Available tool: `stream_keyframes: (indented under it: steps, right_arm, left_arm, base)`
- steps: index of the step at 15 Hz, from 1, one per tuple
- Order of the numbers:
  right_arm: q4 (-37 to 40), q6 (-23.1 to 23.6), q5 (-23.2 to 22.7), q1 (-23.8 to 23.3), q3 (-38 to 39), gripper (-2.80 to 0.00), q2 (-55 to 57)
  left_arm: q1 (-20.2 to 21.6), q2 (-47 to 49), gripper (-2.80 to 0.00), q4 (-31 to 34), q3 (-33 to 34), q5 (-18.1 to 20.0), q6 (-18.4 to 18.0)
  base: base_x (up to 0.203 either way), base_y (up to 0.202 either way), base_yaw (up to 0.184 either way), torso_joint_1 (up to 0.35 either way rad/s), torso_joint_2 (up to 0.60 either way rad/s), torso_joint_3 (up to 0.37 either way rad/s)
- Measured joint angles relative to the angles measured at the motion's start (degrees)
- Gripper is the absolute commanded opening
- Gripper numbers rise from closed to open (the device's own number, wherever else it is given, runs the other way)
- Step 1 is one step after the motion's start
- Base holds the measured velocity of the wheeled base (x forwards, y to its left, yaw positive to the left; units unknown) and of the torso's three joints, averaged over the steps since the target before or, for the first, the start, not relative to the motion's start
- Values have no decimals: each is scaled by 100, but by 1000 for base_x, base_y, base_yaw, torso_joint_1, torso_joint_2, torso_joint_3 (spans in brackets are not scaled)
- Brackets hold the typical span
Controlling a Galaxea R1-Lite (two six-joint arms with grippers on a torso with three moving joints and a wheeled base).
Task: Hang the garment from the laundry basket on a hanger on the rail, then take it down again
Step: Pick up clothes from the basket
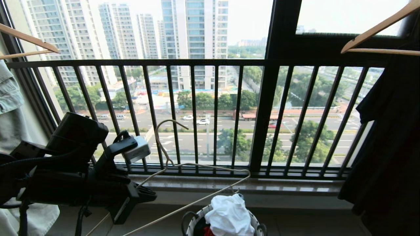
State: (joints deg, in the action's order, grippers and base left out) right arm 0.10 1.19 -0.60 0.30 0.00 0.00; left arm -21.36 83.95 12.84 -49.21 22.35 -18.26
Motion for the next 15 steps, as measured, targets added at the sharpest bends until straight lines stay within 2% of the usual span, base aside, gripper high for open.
stream_keyframes:
  steps: [8,10,15]
  right_arm:
    - [0,-4,1,1,0,-280,0]
    - [-2,-4,0,0,0,-280,0]
    - [-2,-5,0,2,0,-280,0]
  left_arm:
    - [0,-14,-280,7,5,13,-1]
    - [0,-34,-280,17,27,185,-9]
    - [0,-38,-280,15,45,205,-12]
  base:
    - [0,0,0,-181,493,307]
    - [0,0,0,-144,468,316]
    - [0,0,0,-114,456,342]
